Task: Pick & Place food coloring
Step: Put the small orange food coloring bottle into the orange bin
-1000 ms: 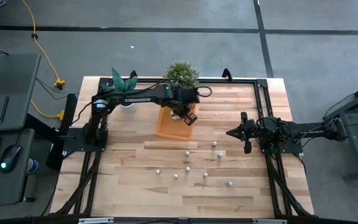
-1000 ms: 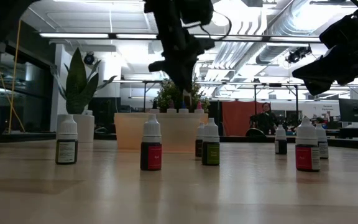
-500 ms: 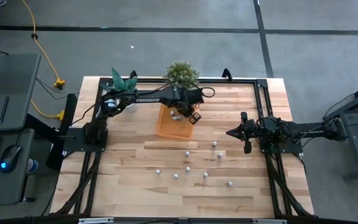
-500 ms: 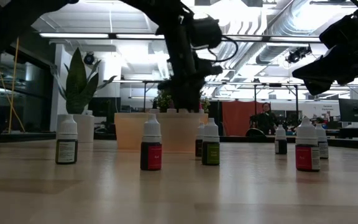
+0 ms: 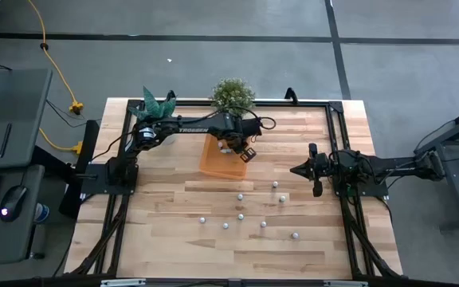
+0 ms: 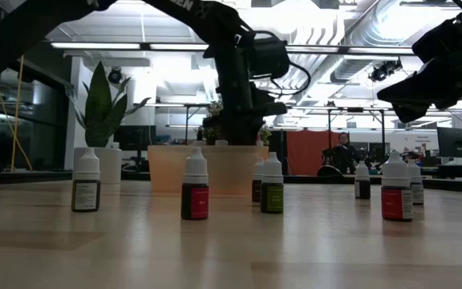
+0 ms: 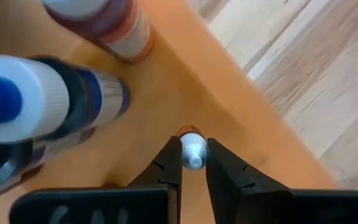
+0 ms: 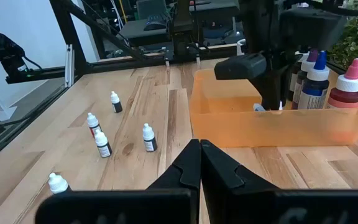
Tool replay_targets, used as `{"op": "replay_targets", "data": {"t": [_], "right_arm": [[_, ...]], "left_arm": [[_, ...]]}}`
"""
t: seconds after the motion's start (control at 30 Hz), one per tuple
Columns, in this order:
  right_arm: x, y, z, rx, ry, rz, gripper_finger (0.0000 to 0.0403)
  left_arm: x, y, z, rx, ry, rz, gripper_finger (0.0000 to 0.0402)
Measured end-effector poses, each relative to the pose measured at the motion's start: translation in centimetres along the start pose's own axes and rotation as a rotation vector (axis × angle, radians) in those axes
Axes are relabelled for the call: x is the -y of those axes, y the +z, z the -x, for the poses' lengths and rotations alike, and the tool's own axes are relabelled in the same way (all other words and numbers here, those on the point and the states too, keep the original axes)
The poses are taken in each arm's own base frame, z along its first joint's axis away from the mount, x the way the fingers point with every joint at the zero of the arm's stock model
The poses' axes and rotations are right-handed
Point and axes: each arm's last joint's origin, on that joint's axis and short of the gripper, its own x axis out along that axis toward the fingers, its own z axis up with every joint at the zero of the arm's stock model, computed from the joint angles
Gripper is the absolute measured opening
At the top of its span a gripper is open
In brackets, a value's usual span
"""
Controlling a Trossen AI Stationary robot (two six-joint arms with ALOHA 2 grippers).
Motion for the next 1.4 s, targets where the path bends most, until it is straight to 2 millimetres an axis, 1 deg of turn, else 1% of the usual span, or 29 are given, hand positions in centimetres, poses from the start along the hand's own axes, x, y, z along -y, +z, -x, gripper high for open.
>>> {"op": "replay_targets", "data": {"t": [0.5, 0.67, 0.93, 1.07, 1.2, 1.4], "right_arm": [[0.0, 0.0, 0.0, 0.000, 0.000, 0.000, 0.0000], [0.0, 0.0, 0.0, 0.000, 0.000, 0.000, 0.0000], [0.0, 0.0, 0.0, 0.001, 0.000, 0.000, 0.0000], [0.0, 0.0, 0.0, 0.000, 0.000, 0.000, 0.0000], [0.0, 0.0, 0.0, 0.001, 0.000, 0.000, 0.0000], [0.0, 0.0, 0.0, 0.001, 0.000, 0.000, 0.0000]], "left_arm": [[0.0, 0.1, 0.0, 0.006, 0.002, -0.021, 0.0038], [-0.3, 0.2, -0.1, -0.001, -0.005, -0.037, 0.0038], [-1.0, -0.6, -1.4, -0.027, 0.020, -0.040, 0.0039], [-1.1, -0.9, -1.6, -0.040, 0.024, -0.043, 0.0039], [-1.0, -0.8, -1.8, -0.037, -0.016, -0.041, 0.0050], [-0.7, -0.8, -1.9, -0.044, -0.081, -0.080, 0.0086]]}}
